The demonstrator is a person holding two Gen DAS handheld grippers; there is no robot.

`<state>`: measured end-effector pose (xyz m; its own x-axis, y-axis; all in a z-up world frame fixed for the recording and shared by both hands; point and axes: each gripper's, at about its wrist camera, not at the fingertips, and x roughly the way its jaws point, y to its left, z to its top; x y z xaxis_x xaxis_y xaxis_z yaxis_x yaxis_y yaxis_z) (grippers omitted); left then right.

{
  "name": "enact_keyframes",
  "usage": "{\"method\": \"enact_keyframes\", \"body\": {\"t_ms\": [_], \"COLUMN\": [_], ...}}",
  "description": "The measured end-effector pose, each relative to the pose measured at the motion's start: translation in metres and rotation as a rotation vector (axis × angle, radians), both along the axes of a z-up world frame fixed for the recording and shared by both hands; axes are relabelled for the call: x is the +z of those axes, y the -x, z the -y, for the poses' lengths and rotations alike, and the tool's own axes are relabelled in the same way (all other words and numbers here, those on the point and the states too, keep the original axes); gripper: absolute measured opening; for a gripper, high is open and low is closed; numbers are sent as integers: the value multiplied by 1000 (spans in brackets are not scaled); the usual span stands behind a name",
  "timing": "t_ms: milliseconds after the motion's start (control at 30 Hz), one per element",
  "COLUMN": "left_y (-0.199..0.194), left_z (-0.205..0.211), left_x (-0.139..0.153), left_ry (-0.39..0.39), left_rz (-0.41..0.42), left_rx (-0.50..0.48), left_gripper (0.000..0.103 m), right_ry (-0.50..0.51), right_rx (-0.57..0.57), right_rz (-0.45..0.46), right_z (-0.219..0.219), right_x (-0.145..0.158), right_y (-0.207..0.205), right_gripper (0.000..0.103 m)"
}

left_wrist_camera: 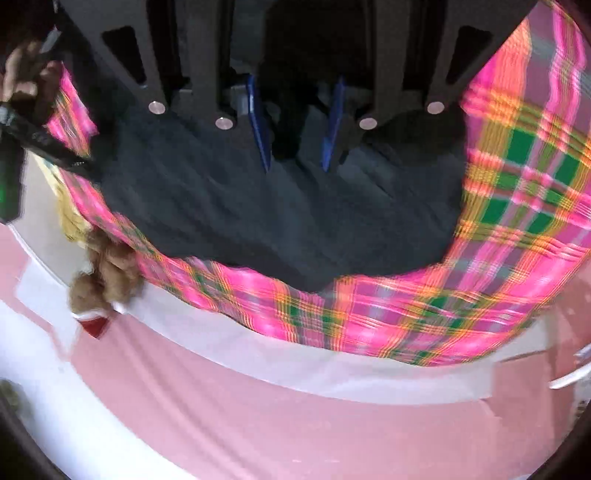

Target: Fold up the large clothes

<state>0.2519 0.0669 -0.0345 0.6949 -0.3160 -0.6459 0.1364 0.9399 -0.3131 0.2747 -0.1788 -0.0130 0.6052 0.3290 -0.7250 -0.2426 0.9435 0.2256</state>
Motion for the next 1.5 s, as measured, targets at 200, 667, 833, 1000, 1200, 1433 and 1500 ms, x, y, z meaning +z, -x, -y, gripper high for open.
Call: {"method": "enact_keyframes", "body": {"t_ms": [200, 667, 833, 1000, 1200, 1433, 1500], "left_y": [-6, -2, 22, 73, 133, 181, 191], "left_z": [41, 51, 56, 57, 51, 48, 46], "left_x": [-47, -53, -26, -1, 14, 13, 11], "left_ry": [-86, -140, -178, -214, -195, -209, -221], "left_rz": [-108, -86, -68, -40, -20, -10, -12], "left_rx": [-72, -50, -29, -18, 10, 29, 37], "left_gripper": [32, 32, 32, 32, 32, 32, 32], "right_ry": [52, 43, 29, 38, 32, 30, 39], "right_rx": [27, 11, -18, -22, -42, -71, -80], "right_rz": [-95, -77, -19, 44, 49, 43, 46], "right_z": [-20, -17, -3, 10, 14, 26, 31], "right_x": [-56, -61, -20, 9, 13, 12, 11], "right_y": [-14, -8, 31, 86, 139, 183, 193], "right_gripper": [31, 30, 33, 34, 39, 40, 41]}}
